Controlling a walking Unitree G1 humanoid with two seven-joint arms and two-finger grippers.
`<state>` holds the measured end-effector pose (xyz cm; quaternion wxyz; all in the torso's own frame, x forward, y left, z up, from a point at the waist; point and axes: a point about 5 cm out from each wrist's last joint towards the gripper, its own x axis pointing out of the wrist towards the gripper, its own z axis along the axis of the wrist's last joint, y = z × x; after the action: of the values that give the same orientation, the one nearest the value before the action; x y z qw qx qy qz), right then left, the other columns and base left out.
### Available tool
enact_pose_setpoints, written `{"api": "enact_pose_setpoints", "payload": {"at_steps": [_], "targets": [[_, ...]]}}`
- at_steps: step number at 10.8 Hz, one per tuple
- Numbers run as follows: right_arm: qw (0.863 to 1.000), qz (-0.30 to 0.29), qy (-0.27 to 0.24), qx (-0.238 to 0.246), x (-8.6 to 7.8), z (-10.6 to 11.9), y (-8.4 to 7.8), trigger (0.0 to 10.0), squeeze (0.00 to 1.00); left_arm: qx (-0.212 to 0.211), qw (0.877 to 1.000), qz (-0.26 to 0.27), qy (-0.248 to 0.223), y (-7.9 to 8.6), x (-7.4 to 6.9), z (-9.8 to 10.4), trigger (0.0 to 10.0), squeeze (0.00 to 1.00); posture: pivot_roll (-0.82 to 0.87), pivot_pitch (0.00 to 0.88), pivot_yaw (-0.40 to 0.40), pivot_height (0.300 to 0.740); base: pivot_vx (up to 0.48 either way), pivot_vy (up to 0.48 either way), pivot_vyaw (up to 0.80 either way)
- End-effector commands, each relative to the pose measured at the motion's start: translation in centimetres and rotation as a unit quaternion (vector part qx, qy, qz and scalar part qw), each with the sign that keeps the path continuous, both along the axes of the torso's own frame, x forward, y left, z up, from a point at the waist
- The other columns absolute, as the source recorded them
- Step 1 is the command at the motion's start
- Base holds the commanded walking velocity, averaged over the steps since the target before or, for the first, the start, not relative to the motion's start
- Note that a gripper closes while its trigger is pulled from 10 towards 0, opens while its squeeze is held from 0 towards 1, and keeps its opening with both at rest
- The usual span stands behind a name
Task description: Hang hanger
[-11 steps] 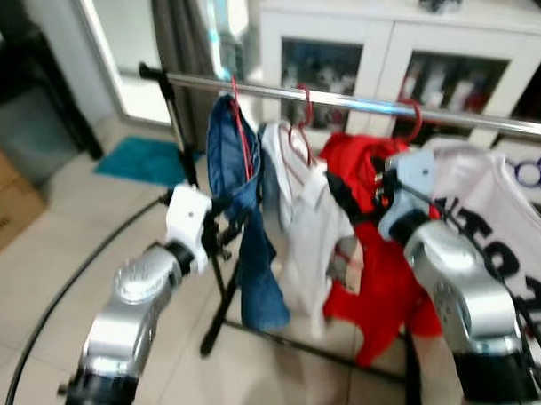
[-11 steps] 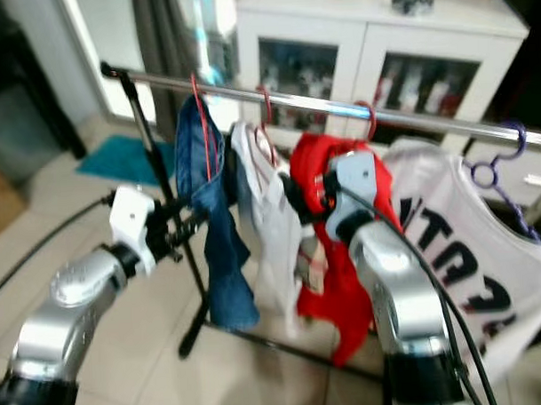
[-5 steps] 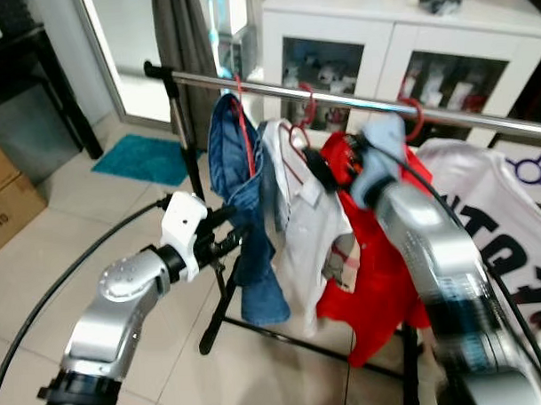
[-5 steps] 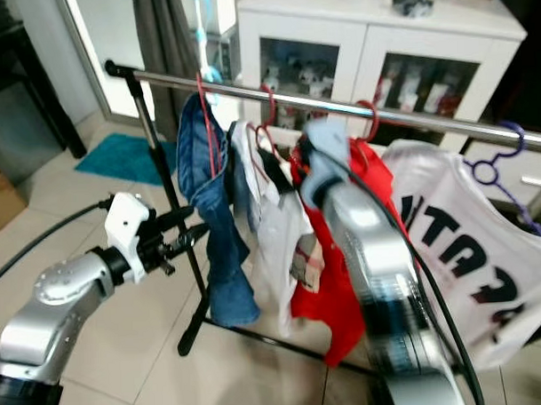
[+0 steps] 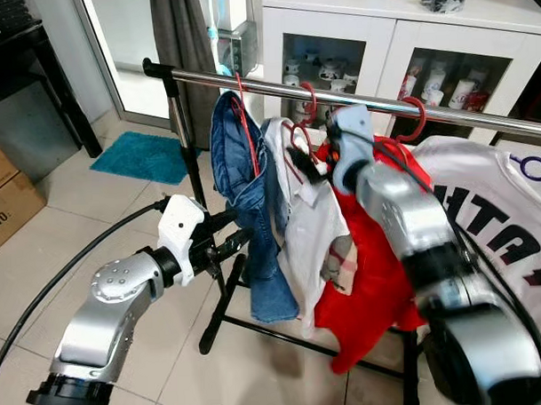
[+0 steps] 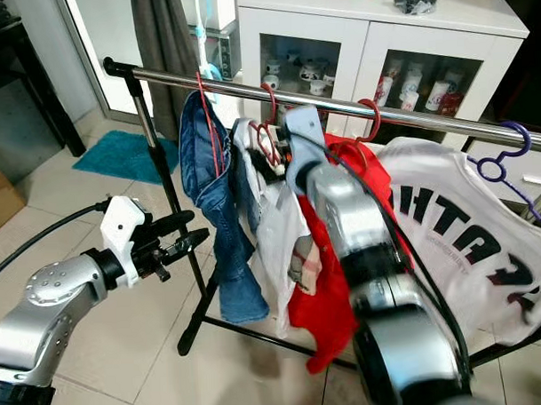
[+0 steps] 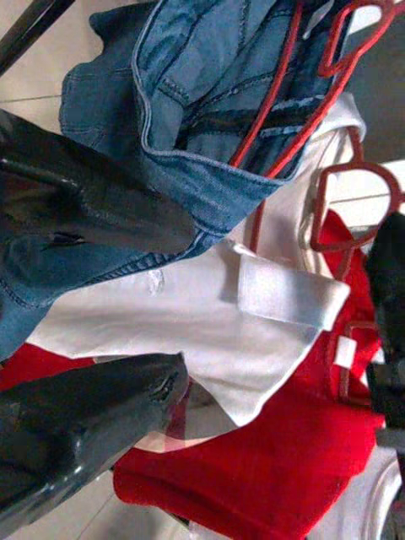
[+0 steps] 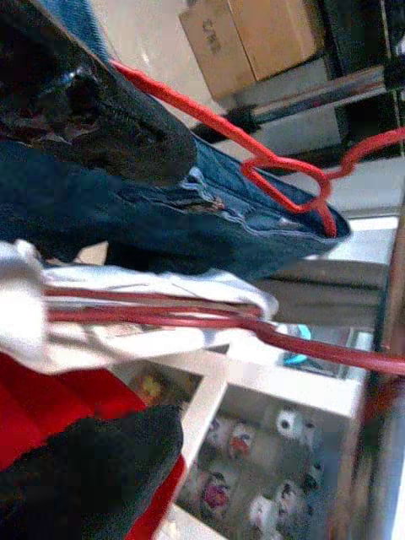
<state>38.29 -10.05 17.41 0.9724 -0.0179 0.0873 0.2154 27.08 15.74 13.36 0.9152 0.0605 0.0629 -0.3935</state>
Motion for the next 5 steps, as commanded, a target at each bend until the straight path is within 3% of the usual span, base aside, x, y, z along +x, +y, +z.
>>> {"api": "enact_pose_setpoints", "payload": {"at_steps": [1, 5], "targets": [[1.000, -0.005, 0.002, 0.001, 0.6, 0.2, 0.1, 10.0, 0.00, 0.004, 1.000, -0.009, 0.002, 0.2, -0.2, 0.1, 10.0, 0.00, -0.04, 0.000, 0.010, 0.740, 0.000, 0.000, 0.00], [0.999, -0.035, 0.026, -0.002, 2.3, 0.5, 0.7, 10.0, 0.00, 0.016, 0.999, -0.022, 0.021, 0.9, -1.0, -0.9, 10.0, 0.00, -0.01, 0.000, 0.007, 0.740, 0.000, 0.000, 0.00]]}}
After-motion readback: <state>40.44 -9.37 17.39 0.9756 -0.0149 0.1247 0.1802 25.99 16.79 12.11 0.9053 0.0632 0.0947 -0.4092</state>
